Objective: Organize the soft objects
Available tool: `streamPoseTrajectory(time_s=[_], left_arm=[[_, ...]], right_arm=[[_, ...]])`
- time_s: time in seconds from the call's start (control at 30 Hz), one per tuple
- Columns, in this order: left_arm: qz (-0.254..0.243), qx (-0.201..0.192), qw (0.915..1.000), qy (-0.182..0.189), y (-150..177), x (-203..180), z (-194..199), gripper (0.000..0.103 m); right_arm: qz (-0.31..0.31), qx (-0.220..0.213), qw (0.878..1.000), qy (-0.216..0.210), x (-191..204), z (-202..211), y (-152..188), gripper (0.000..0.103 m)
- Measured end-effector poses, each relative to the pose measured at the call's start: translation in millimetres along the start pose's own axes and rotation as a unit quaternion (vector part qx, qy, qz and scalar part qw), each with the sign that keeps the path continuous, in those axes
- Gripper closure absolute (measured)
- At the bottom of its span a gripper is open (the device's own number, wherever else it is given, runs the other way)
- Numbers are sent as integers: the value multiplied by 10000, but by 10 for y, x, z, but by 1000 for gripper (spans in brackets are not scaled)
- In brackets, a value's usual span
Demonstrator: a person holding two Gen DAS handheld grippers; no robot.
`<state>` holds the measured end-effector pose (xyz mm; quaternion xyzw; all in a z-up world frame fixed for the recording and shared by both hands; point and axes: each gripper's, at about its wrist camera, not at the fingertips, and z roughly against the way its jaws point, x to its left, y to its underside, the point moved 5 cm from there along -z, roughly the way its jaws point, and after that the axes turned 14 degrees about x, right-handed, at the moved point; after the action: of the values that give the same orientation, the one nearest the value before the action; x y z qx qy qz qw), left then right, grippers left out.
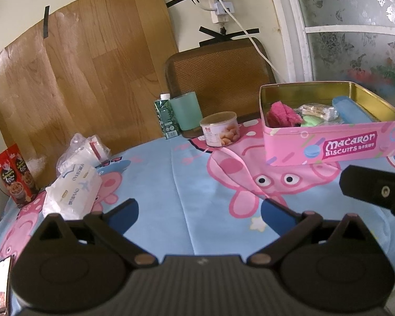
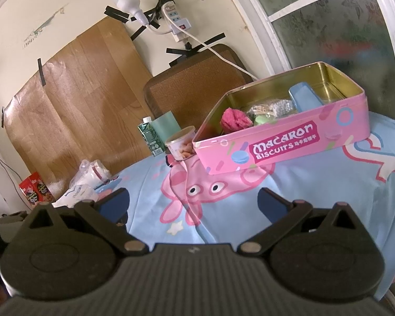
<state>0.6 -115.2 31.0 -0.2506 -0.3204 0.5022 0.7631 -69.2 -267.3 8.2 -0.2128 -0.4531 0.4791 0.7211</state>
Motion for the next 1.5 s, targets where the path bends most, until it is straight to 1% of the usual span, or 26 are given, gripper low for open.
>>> streamPoseTrajectory(time_s=[1.5], left_arm=[[-379, 1, 9983, -444, 69, -79, -111, 0]], right_arm=[[-223, 109, 9997, 2, -69, -34, 54, 0]])
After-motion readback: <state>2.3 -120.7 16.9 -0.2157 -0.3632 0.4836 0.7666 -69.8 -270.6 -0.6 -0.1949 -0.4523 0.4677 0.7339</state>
